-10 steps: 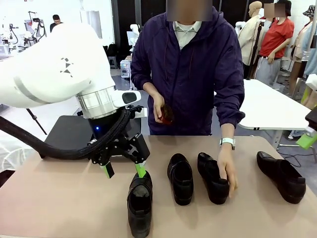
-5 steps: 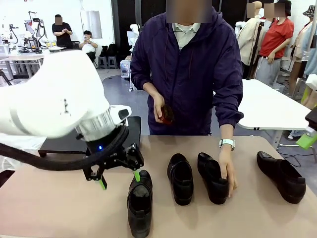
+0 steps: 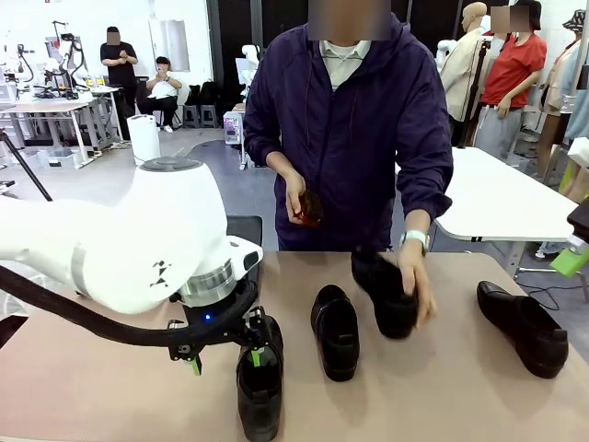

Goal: Organize the shoes by placing them on the stand.
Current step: Place the Shoe from the middle of the table onto the Shoes Stand.

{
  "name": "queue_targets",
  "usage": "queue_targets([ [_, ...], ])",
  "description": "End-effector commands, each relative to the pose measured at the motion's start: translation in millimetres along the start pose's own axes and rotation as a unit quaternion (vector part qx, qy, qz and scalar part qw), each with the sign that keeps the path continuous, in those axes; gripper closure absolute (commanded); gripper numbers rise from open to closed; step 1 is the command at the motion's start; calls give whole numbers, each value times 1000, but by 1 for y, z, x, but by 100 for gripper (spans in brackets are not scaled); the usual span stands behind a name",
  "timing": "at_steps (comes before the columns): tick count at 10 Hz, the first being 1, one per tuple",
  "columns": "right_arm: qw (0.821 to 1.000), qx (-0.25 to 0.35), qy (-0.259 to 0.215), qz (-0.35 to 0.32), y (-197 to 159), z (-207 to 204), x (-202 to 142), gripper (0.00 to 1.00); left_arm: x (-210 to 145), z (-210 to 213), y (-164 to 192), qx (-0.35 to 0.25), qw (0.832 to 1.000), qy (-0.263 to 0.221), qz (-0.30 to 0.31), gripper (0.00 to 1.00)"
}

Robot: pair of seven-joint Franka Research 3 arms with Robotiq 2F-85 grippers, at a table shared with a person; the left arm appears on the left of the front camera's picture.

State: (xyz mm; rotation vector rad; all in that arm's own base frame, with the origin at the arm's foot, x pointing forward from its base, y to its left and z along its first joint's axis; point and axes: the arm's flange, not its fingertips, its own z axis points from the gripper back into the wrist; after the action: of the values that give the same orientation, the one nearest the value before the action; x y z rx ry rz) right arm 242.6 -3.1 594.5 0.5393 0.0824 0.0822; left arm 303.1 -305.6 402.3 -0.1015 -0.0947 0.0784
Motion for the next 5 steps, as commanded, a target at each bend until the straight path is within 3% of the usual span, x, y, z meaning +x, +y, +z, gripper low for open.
queue_targets([
  [1,1000,13,3,12,0,4,1,0,11,-11,-10,-5,1000,0,-3,0],
  [5,1000,13,3,12,0,4,1,0,12,-51,-11,21,999,34,-2,0],
])
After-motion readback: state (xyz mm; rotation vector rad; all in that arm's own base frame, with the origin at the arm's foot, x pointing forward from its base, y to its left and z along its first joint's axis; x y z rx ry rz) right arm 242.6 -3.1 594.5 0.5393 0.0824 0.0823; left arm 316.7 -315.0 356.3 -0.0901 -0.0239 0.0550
